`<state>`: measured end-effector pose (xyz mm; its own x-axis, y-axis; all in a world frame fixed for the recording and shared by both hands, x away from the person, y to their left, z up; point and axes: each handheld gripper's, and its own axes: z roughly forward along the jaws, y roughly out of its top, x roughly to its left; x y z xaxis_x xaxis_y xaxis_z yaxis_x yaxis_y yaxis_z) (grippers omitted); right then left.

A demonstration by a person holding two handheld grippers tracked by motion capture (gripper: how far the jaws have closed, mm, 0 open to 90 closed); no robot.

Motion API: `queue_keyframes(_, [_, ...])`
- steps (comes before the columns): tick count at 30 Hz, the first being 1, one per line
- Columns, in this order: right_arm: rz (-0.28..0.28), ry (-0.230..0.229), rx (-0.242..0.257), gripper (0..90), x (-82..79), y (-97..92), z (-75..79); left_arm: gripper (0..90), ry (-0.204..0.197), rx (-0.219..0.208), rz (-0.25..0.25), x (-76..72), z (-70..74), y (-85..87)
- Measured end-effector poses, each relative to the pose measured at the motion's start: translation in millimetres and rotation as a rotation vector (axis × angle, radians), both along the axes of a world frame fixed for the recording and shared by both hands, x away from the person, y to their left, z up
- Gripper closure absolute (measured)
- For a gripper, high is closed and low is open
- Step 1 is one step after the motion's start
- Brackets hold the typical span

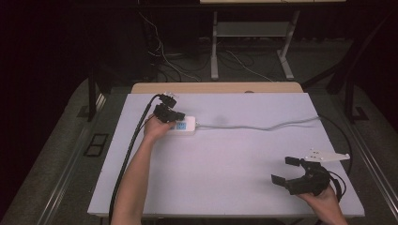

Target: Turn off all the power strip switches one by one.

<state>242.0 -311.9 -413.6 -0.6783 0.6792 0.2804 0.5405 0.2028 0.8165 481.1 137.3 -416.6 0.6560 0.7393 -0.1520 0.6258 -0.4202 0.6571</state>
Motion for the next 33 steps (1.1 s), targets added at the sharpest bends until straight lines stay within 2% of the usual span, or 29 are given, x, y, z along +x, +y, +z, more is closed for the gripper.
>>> queue_keyframes(2, [-0.002, -0.001, 0.001, 0.6, -0.3, -0.1, 0.0, 89.6, 0.017, -0.019, -0.007, 1.4, -0.7, 2.0])
queue_keyframes(7, [-0.005, 0.001, 0.002, 0.6, -0.4, -1.4, 0.0, 89.8, 0.015, -0.028, -0.016, 1.9, -1.7, 3.1])
queue_keyframes(10, [-0.007, 0.001, 0.003, 0.6, -0.6, -1.8, 0.2, 89.9, 0.021, -0.027, -0.01, 2.2, -1.5, 3.1])
queue_keyframes(12, [-0.006, 0.0, 0.003, 0.6, -1.2, -2.0, 0.2, 90.0, 0.032, -0.04, -0.001, 2.7, -2.0, 4.0])
queue_keyframes(16, [-0.007, -0.002, 0.004, 0.7, -2.0, -2.4, 0.2, 90.0, 0.026, -0.03, 0.004, 1.9, -2.6, 2.8])
queue_keyframes(19, [-0.012, -0.002, 0.008, 0.6, -2.2, -3.7, 0.5, 90.0, 0.012, -0.041, 0.016, -0.5, -4.1, 3.1])
queue_keyframes(25, [-0.017, -0.003, 0.01, 0.6, -2.6, -4.8, 0.7, 89.9, 0.012, -0.03, 0.026, -1.1, -2.8, 1.1])
queue_keyframes(30, [-0.017, -0.004, 0.011, 0.6, -2.2, -5.2, 0.8, 89.7, 0.004, -0.004, 0.026, -2.1, -1.4, -1.4])
queue_keyframes(33, [-0.018, -0.005, 0.012, 0.6, -2.1, -5.5, 1.0, 89.6, -0.011, 0.025, 0.024, -3.3, -0.3, -4.6])
